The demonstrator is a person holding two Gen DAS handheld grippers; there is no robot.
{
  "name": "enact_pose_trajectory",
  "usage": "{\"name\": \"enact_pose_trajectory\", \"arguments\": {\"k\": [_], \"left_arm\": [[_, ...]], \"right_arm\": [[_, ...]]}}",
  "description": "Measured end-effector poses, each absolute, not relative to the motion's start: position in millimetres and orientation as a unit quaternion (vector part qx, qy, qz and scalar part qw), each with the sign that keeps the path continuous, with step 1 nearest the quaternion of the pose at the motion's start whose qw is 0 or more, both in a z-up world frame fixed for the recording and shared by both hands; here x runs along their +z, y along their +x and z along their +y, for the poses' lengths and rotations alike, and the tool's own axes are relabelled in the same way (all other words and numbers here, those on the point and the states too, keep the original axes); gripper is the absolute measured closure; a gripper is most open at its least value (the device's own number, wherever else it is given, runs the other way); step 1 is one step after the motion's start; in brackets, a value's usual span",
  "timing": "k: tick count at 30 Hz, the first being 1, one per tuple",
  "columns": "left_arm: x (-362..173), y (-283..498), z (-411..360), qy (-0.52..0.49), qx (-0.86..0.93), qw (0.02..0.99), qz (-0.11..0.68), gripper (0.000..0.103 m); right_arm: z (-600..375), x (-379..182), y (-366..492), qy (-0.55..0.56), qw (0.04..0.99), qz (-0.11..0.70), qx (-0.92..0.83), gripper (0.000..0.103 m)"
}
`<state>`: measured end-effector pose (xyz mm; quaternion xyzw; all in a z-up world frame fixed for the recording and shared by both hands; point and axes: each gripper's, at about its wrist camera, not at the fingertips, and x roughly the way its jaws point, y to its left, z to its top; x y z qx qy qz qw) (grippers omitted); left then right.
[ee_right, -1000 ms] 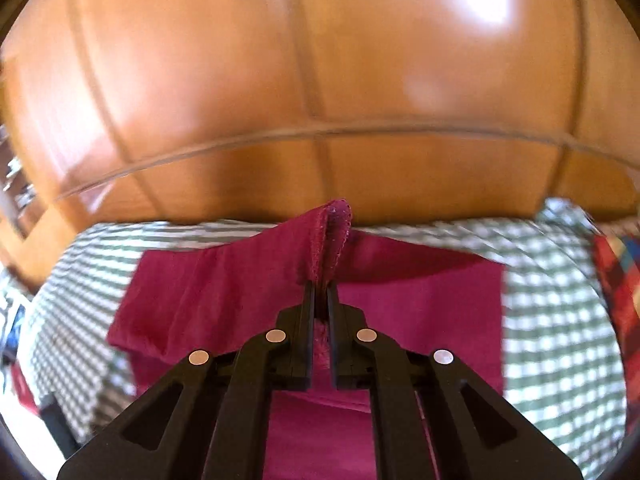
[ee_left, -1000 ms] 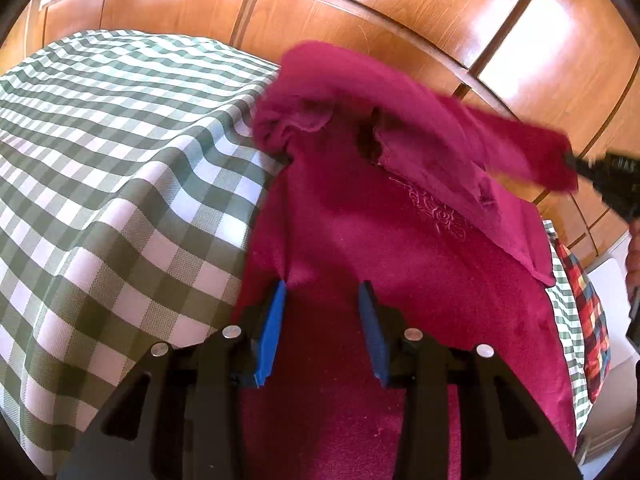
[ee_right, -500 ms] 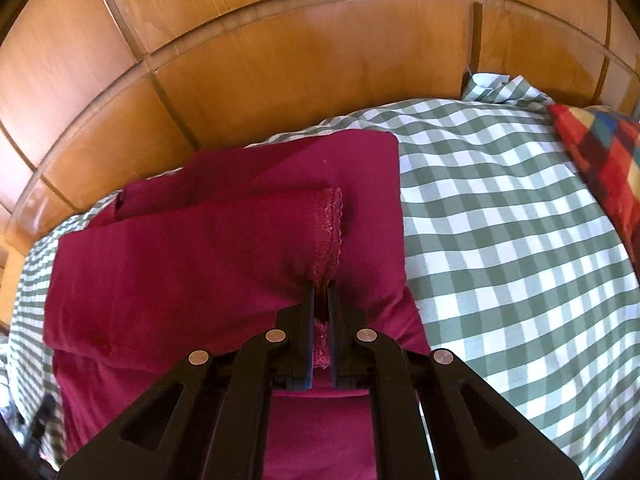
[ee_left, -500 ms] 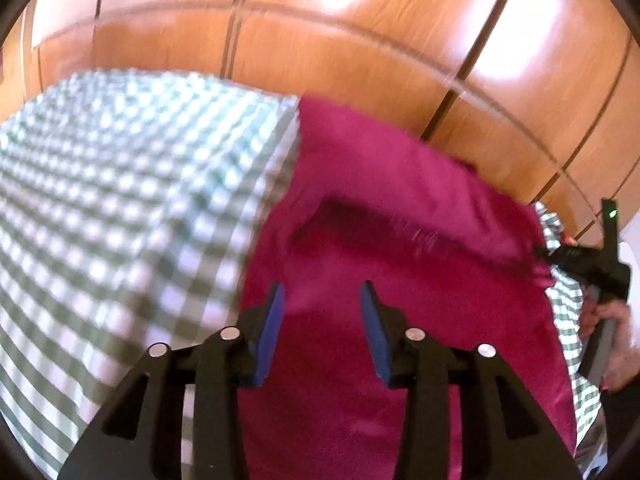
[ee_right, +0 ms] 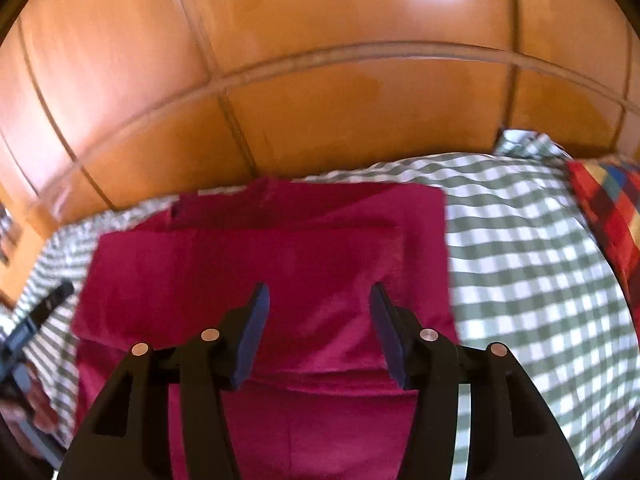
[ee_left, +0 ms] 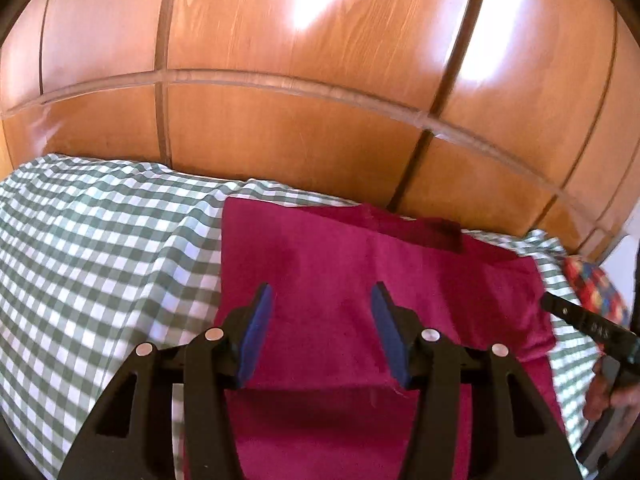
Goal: Fold small clothes
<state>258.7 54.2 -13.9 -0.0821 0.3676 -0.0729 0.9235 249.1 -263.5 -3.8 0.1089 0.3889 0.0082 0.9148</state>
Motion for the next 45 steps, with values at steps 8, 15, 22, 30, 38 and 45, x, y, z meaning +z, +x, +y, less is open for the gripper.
{"name": "enact_pose_trajectory", "arguments": {"k": [8,15,22,30,38,45], "left_arm": [[-75.7,292.2,58.3,-0.055,-0.031,0.903,0.426,0.057],[-61.6,282.9,60.4,-0.066,-0.022,0.899,0.432,0.057],[-39.0,215.1,77.4,-0.073,-0.034,0.909,0.410,0.049],[-58.2,125.8,115.1,-0.062,-0.040,0.897,0.436,0.049],[-78.8,48.5,147.3,-0.071,-0.053,0.884,0.459,0.049],[-77.3,4.9,151.2,-0.072,-0.043,0.889,0.450,0.049]], "right_arm": [[-262.5,-51.7,273.4,0.072,0.913,0.401,-0.013,0.051],[-257.8,-46.4,268.6,0.055,0.916,0.396,-0.020,0.049],[-258.2,-21.9,225.3,0.065,0.917,0.394,-0.007,0.025],[-277.9,-48.2,146.6,0.055,0.890,0.453,-0.006,0.025],[-305.3,-68.6,61.4,0.094,0.881,0.464,-0.003,0.025],[-299.3,-72.2,5.9,0.110,0.882,0.457,0.016,0.025]]}}
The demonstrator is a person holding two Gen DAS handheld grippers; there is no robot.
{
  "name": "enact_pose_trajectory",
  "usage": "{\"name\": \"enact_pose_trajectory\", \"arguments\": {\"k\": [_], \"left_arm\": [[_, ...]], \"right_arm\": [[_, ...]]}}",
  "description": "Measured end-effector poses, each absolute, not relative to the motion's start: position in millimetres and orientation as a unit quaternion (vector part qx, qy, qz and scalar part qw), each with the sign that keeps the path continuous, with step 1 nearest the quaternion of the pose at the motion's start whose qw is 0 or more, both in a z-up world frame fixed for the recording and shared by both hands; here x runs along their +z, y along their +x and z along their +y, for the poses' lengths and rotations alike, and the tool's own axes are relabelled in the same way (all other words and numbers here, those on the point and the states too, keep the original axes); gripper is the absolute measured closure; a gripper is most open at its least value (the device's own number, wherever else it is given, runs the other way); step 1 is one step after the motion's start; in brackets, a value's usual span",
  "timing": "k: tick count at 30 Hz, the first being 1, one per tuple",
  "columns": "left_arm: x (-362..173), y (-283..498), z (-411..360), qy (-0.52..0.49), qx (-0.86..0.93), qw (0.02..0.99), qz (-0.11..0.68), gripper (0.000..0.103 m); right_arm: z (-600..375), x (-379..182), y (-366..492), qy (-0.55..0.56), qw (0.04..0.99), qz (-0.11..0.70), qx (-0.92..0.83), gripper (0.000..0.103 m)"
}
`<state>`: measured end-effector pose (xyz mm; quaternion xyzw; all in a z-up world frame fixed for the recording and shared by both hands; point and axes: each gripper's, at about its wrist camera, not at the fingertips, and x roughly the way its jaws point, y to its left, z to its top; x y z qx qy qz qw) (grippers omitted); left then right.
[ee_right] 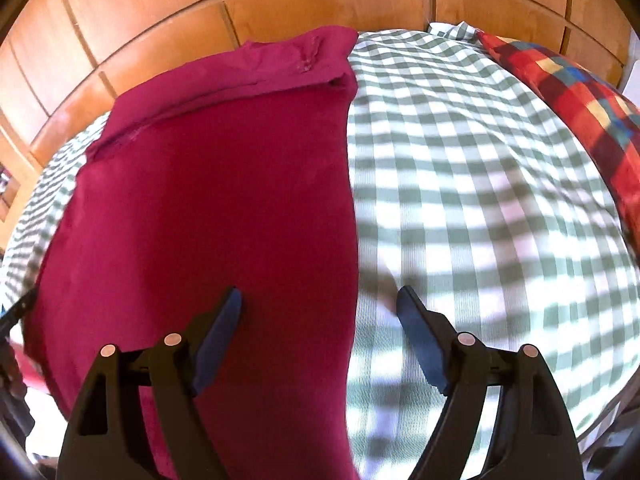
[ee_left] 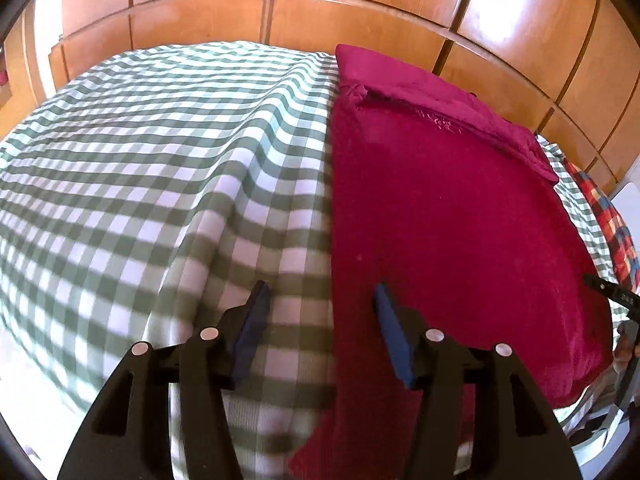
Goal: Fold small clothes
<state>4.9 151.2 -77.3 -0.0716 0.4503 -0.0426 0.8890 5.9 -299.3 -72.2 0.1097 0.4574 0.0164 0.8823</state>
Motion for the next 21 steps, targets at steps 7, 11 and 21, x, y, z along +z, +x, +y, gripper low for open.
{"name": "enact_pose_trajectory", "arguments": {"k": [7,11,21], "left_arm": [[-73.4,-16.8,133.3,-0.026,-0.019,0.900,0.435,0.051],[-70.8,-23.8,130.5,-0.026,-0.018,0.902,0.431,0.054],[-70.8,-39.4,126.6,-0.017,-0.024,0.905,0.424,0.063]], "right_arm": [[-284.3,-75.1,-24.5,0.108,0.880,0.460,0.035,0.025],[-277.7,-74.3,-34.4,0.109,0.879,0.462,0.046,0.025],[-268.1,-71.9,-55.7,0.099,0.879,0.463,0.054,0.044]]}}
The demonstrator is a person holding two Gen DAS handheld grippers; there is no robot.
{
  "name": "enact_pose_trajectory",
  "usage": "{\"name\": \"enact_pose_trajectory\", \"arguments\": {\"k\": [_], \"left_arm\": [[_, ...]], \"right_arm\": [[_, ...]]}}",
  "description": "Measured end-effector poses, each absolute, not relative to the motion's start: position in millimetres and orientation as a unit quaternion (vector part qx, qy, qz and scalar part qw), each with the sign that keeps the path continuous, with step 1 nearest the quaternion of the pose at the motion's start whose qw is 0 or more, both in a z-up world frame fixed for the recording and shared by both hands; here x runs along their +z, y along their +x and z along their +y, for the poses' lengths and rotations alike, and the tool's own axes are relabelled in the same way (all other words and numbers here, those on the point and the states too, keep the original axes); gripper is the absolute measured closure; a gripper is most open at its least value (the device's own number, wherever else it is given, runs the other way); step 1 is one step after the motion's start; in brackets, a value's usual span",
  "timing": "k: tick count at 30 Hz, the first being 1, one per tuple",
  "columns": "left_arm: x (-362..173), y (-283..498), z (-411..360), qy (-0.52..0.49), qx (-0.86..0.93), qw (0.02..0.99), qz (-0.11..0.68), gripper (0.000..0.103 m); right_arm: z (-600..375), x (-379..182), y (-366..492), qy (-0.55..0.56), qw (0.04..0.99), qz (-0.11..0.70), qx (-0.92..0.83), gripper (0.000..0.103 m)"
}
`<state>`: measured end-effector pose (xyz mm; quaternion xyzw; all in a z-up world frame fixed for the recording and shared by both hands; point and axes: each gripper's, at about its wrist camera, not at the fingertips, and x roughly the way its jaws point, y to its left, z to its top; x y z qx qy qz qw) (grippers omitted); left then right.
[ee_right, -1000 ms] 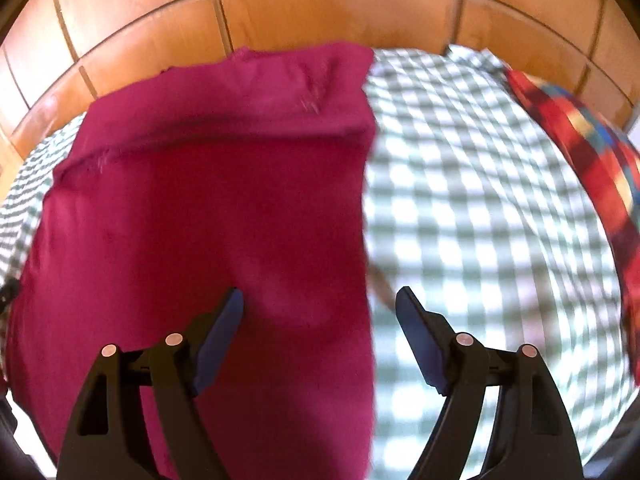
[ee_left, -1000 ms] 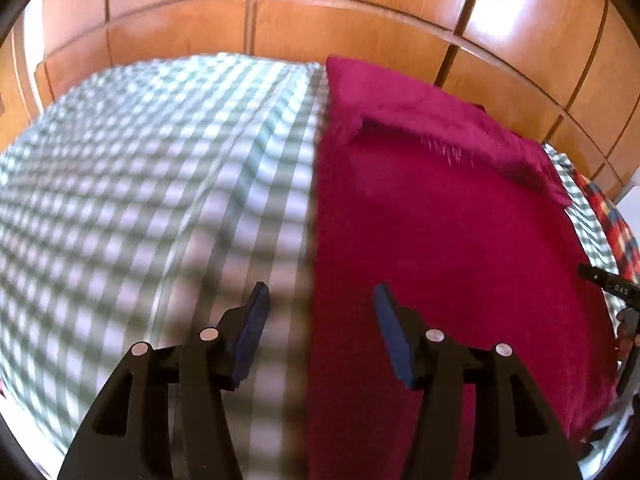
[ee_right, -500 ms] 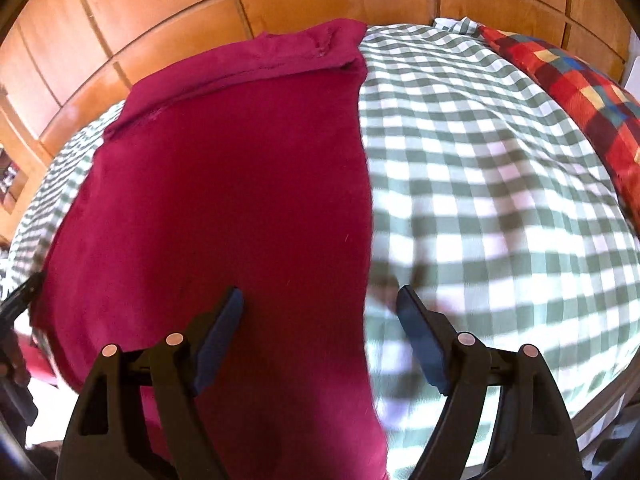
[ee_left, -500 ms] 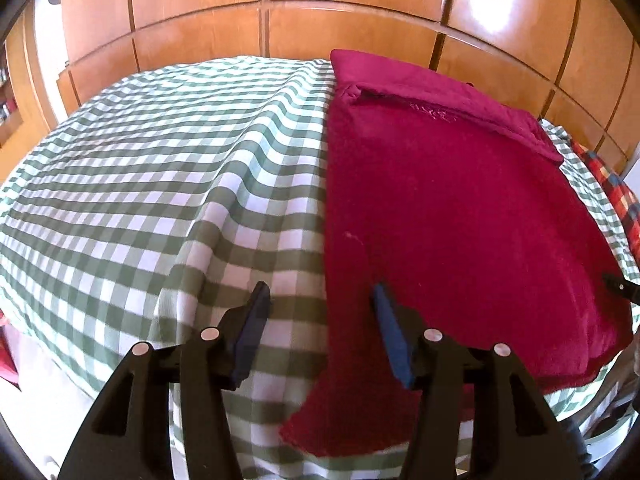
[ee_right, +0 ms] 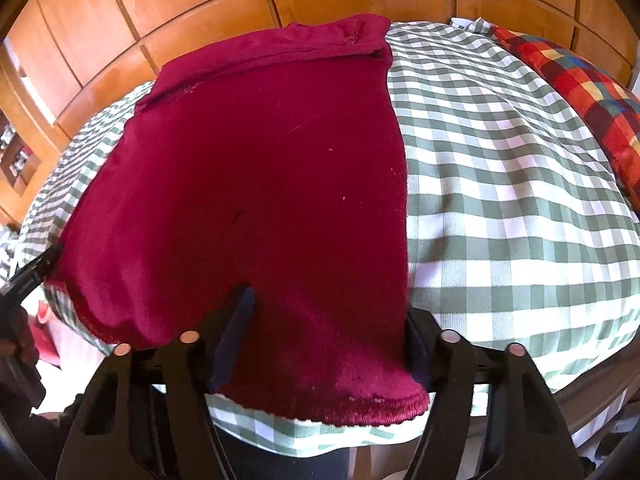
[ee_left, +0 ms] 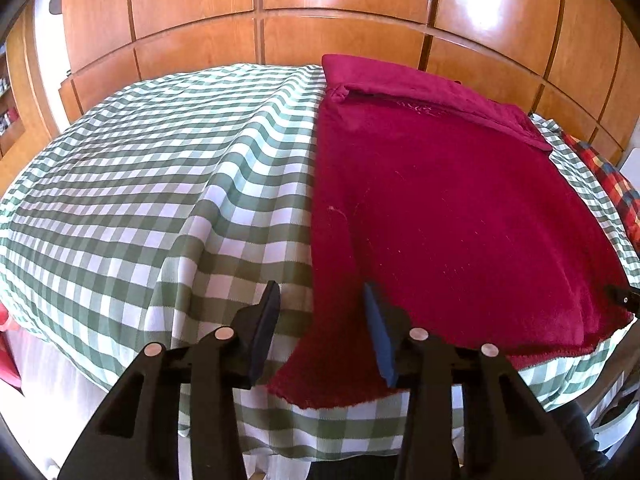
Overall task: Fold small clothes
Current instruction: 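Grasp the hem with both grippers and fold it toward the collar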
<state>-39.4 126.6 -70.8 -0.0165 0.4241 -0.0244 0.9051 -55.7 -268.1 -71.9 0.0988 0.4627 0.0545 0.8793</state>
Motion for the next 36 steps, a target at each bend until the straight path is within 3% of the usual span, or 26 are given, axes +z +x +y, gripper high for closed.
{"name": "enact_pose_trajectory", "arguments": {"k": [3,9,12,18,26,36], "left_arm": [[-72.0,-40.6,125.5,-0.016,-0.024,0.905,0.424,0.066],[-70.9,-43.5,118.3,-0.006,-0.031,0.906,0.422,0.082],[-70.4,-46.3,110.4,0.017,-0.032,0.908,0.418,0.098],[-62.8,-47.0,106.4,0.024,-0.047,0.909,0.414,0.099],[-24.5,-30.0,125.2,-0.086,-0.115,0.906,0.397,0.099],[12.0,70.0,128.4,-0.143,-0.153,0.907,0.365,0.099]], "right_arm": [[-267.0,-70.0,-58.2,0.083,0.881,0.463,0.047,0.060],[-264.6,-68.7,-60.1,0.068,0.883,0.463,0.044,0.077],[-261.1,-67.3,-60.4,0.067,0.882,0.464,0.052,0.089],[-258.5,-60.5,-57.5,0.075,0.880,0.464,0.070,0.091],[-262.4,-27.2,-35.6,0.152,0.880,0.432,0.126,0.092],[-280.8,-4.1,65.6,0.188,0.888,0.409,0.099,0.092]]}}
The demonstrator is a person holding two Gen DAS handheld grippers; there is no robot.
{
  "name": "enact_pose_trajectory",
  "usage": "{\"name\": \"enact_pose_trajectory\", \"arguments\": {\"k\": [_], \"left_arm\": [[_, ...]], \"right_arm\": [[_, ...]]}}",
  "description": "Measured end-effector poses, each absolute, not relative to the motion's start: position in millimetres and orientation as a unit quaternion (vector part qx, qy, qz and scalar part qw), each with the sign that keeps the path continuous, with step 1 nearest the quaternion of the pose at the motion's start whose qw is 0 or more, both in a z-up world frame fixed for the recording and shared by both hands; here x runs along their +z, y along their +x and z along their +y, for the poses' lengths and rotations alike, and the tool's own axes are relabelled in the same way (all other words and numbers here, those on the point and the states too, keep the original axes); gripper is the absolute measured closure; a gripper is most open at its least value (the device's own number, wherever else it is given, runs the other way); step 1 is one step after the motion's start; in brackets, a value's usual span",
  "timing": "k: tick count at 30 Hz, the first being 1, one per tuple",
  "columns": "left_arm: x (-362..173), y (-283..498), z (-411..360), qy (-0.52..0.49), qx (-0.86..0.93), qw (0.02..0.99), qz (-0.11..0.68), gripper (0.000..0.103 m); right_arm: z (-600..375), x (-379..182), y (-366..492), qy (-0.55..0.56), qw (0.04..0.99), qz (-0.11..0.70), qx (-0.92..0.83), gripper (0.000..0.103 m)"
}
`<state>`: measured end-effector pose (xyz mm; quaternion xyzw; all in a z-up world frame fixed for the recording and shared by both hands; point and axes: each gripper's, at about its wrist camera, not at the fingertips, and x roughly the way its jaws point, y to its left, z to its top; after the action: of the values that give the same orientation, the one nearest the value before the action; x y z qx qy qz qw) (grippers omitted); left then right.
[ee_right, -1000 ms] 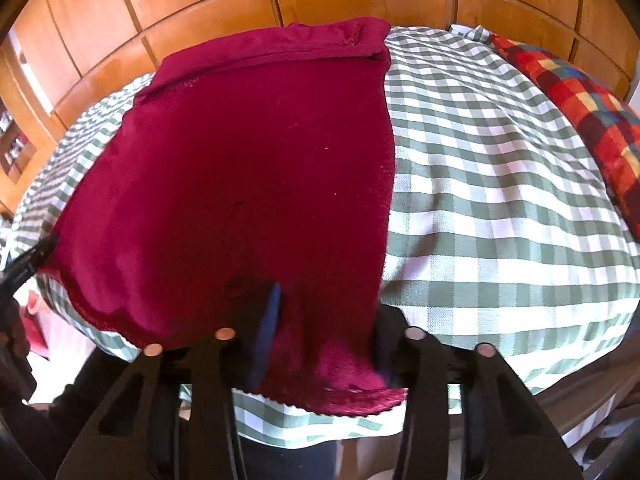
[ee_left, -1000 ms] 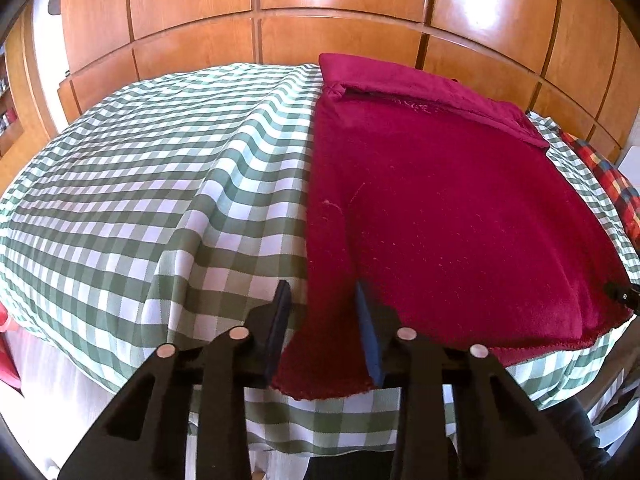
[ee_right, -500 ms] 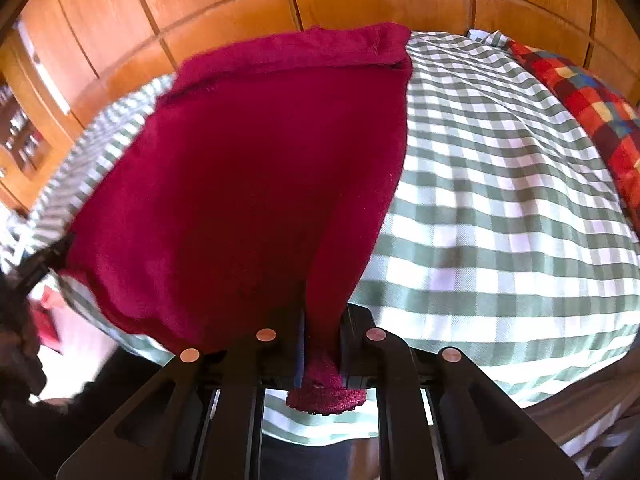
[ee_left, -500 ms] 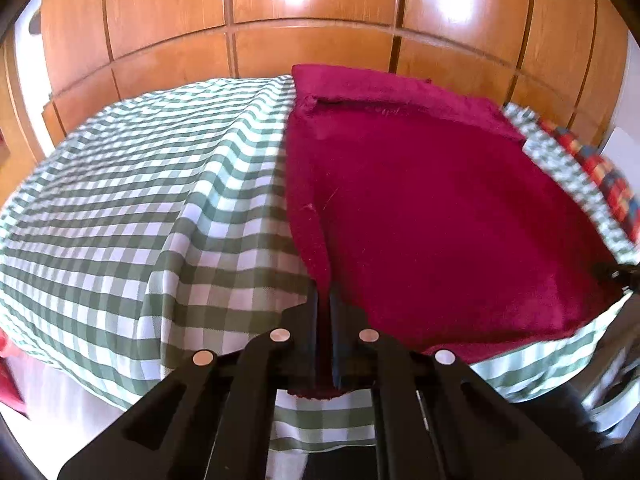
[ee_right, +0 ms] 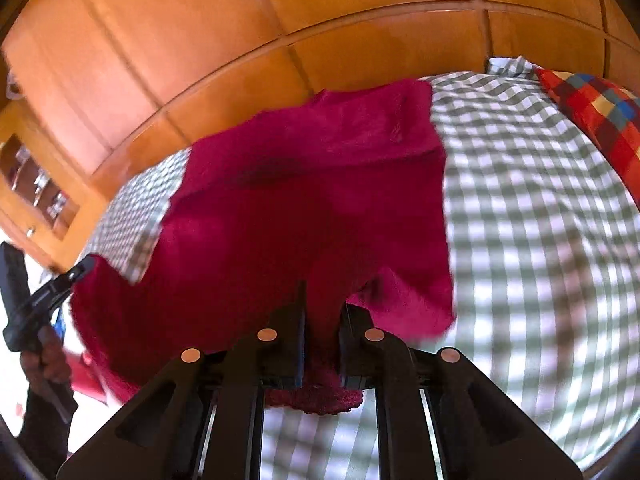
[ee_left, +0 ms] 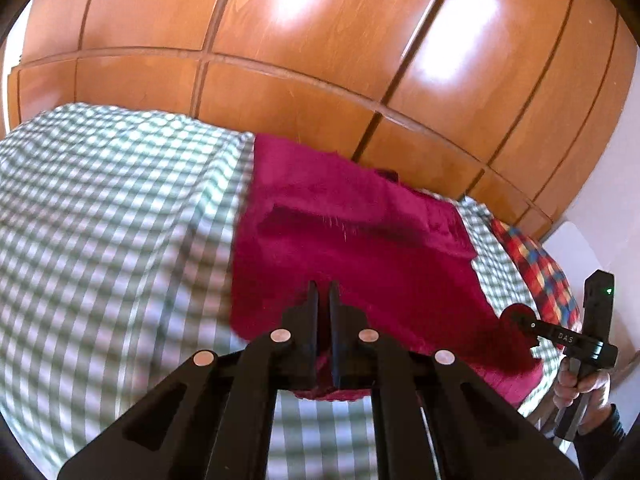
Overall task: Fold small clothes
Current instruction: 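Grasp the hem with both grippers and fold it toward the collar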
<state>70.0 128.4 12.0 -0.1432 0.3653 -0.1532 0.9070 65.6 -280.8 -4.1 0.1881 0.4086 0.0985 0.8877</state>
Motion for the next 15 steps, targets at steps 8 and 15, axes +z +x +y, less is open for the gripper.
{"name": "enact_pose_trajectory", "arguments": {"k": [8,15], "left_arm": [[2.6,175.3,125.5,-0.173,-0.096,0.896,0.397,0.086],[-11.6,170.0,145.4,-0.198,-0.076,0.893,0.396,0.034]], "right_arm": [[-300.6,-9.4,151.6,0.206,0.878,0.428,0.055,0.089],[-315.6,11.1,125.3,0.231,0.893,0.378,0.079,0.028]]}}
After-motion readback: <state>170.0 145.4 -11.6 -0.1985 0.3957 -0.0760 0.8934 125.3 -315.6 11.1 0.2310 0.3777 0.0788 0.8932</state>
